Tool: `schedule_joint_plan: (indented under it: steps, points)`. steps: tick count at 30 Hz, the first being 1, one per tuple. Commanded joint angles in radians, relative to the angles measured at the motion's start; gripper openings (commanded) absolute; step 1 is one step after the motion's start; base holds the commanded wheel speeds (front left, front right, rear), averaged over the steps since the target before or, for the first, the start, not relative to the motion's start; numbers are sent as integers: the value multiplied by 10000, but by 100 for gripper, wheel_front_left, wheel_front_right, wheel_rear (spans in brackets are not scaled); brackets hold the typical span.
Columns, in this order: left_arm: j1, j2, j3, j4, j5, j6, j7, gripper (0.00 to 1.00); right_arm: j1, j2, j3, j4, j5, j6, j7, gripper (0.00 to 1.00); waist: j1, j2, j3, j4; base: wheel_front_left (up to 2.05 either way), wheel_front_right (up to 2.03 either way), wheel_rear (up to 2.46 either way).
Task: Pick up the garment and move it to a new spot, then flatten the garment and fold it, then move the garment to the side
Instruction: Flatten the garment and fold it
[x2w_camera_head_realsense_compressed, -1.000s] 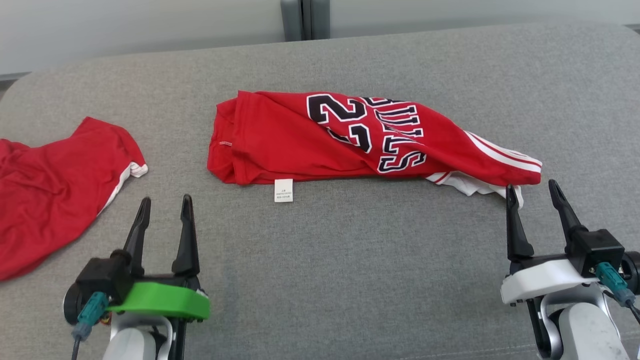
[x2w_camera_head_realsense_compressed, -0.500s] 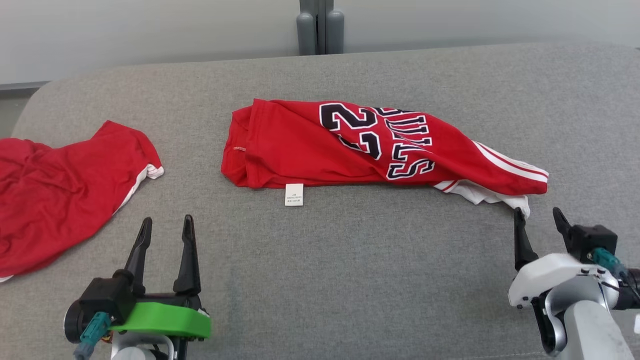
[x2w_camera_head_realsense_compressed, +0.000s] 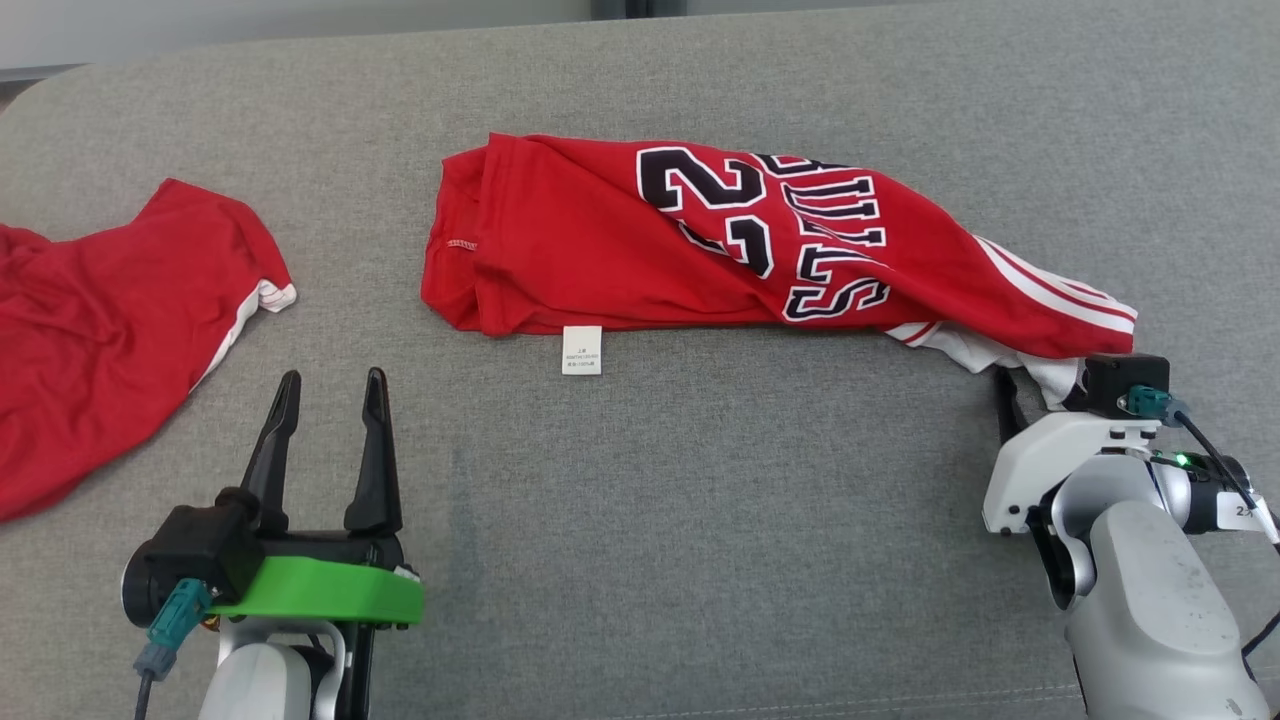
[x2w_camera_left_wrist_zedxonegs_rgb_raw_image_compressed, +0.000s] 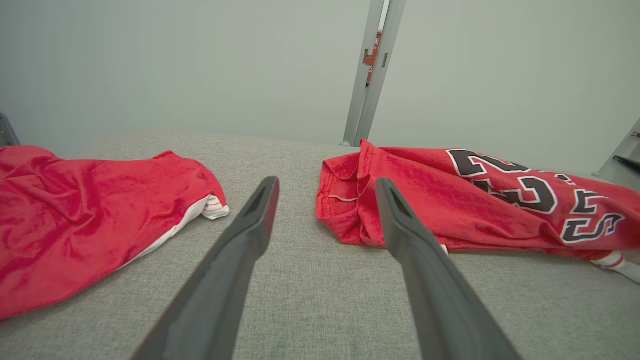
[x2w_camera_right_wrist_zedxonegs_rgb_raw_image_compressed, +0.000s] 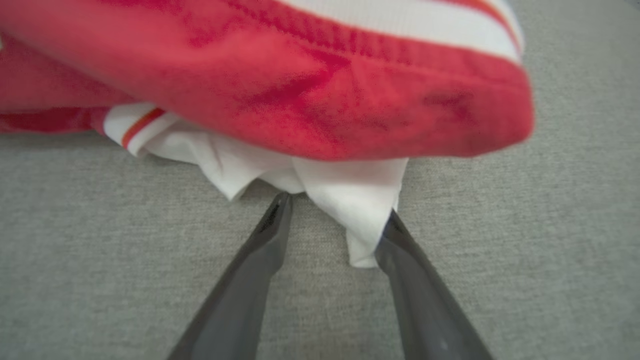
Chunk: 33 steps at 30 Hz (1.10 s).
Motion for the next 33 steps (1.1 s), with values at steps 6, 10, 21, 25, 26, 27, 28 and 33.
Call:
schedule_joint_plan:
  steps: [6, 10, 21, 25, 26, 27, 28, 33]
  points:
    - [-198, 10, 33, -40, -217, -23, 3, 100, -39, -4, 938, -390, 712, 3, -776, 0, 0, 0, -60, -66, 0, 0, 0]
    - [-36, 9, 111, -47, -211, 29, 3, 100, 392, -27, 1877, -1952, 1784, 1, -516, 0, 0, 0, -236, -217, 0, 0, 0]
    - [128, 13, 87, -8, -271, 37, 3, 100, 2185, -1042, 1749, -7245, 3564, 0, 1669, 0, 0, 0, -510, -408, 0, 0, 0]
    - [74, 15, 23, -24, -290, 38, 3, 100, 2864, -1005, 815, -7074, 2761, 3, 2902, 0, 0, 0, -431, -371, 0, 0, 0]
    - [43, 15, 10, -18, -297, 36, 5, 100, 2999, -983, 639, -6902, 2530, 1, 3065, 0, 0, 0, -394, -357, 0, 0, 0]
    - [18, 15, -4, -4, -297, 35, 3, 100, 3068, -953, 506, -6739, 2338, 1, 3125, 0, 0, 0, -364, -346, 0, 0, 0]
    - [-14, 15, -19, 8, -283, 33, 3, 100, 3107, -884, 336, -6515, 2128, 0, 3150, 65, 0, 0, -329, -332, 0, 0, 0]
    - [-106, 15, -31, 67, -236, 14, 3, 100, 2915, -498, -385, -5497, 1131, 1, 2701, 100, 0, 0, -248, -270, 0, 0, 0]
